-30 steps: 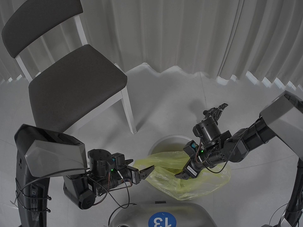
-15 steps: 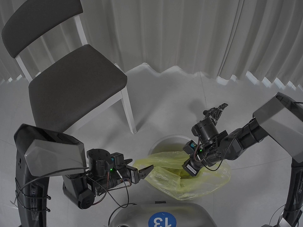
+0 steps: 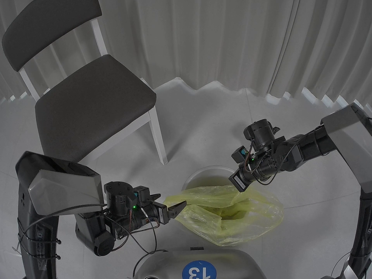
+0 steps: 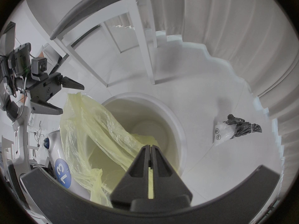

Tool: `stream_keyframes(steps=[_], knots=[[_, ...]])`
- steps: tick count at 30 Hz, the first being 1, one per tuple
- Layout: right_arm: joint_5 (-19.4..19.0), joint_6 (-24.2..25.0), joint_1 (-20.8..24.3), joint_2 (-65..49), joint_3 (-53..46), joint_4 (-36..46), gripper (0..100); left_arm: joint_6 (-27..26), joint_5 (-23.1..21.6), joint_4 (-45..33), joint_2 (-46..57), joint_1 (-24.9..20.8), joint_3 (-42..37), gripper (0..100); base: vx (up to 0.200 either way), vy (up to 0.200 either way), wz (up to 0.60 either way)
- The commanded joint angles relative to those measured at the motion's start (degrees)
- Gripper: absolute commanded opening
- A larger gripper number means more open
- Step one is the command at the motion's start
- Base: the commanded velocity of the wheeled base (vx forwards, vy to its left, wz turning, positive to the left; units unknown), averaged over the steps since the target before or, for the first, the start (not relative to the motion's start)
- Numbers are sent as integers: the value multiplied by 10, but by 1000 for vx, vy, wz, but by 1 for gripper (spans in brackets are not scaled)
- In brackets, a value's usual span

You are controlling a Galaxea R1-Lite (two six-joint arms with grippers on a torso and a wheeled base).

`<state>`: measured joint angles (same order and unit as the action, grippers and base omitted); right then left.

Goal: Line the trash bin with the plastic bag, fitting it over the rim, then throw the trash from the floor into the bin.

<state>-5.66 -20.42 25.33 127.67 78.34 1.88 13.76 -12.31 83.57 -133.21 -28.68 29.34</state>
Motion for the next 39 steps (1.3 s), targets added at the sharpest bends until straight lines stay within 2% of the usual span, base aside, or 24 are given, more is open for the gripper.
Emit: stream_keyframes(steps=[1, 2, 5, 16, 21, 33, 34, 39], knots=[[-3, -9, 5, -31, -44, -6, 0, 0, 0, 3, 1, 1, -1, 100, 0, 0, 0], [-4, -9, 6, -33, -46, -6, 100, 0, 0, 3, 1, 1, -1, 100, 0, 0, 0], [-7, -7, 36, -64, -75, -14, 100, 0, 0, 5, 1, 1, -1, 100, 0, 0, 0], [-8, -8, 66, -33, -116, -21, 100, 0, 0, 6, 1, 9, 1, 100, 0, 0, 0], [-8, -9, 62, 21, -98, -55, 100, 0, 0, 6, 1, 10, 2, 100, 0, 0, 0], [-8, -23, 45, 84, -40, -55, 100, 0, 0, 10, 1, 10, 2, 100, 0, 0, 0], [-8, -24, 44, 85, -37, -55, 0, 1, 0, 13, 0, 11, 2, 100, 0, 0, 0], [-8, -19, 43, 81, -28, -55, 0, 0, 0, 17, -1, 17, 4, 100, 0, 0, 0]])
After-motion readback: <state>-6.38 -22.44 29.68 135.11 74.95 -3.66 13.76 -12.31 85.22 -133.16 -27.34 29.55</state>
